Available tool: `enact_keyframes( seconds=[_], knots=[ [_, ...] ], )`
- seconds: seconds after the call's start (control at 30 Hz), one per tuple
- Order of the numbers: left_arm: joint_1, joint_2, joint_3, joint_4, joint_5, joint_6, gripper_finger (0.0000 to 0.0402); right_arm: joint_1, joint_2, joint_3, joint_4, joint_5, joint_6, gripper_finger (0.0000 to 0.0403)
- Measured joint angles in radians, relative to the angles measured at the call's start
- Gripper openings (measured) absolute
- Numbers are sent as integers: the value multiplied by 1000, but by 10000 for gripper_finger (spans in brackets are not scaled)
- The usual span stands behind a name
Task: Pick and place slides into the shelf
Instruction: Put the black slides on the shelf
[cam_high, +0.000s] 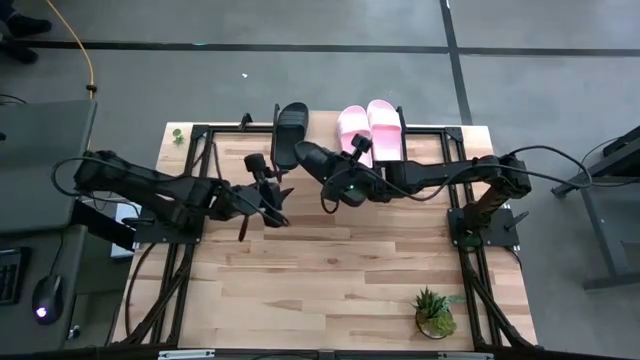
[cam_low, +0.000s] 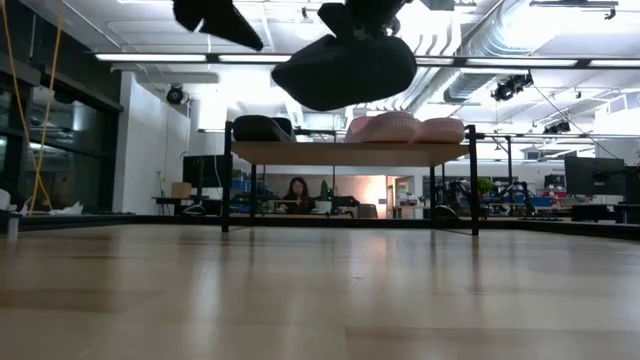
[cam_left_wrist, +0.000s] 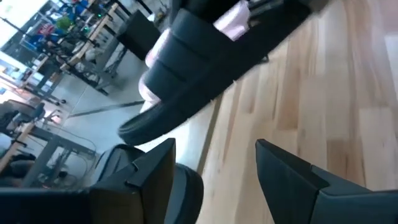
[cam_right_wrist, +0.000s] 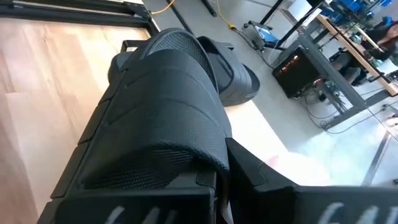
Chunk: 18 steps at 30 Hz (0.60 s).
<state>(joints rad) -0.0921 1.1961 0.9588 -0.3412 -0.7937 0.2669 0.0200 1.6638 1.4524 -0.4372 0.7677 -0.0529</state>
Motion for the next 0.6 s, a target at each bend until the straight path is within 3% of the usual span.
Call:
enact_keyframes(
  seconds=[0.13, 0.33, 0.6],
  knots=[
    [0, 56, 0, 38, -16, 71, 205, 3, 0, 0, 0, -37, -4, 0],
    [0, 124, 7, 99, -177, 172, 205, 7, 0, 0, -1, -81, 9, 0],
    [1, 128, 5, 108, -192, 182, 205, 35, 0, 0, -7, -88, 8, 0]
  ],
)
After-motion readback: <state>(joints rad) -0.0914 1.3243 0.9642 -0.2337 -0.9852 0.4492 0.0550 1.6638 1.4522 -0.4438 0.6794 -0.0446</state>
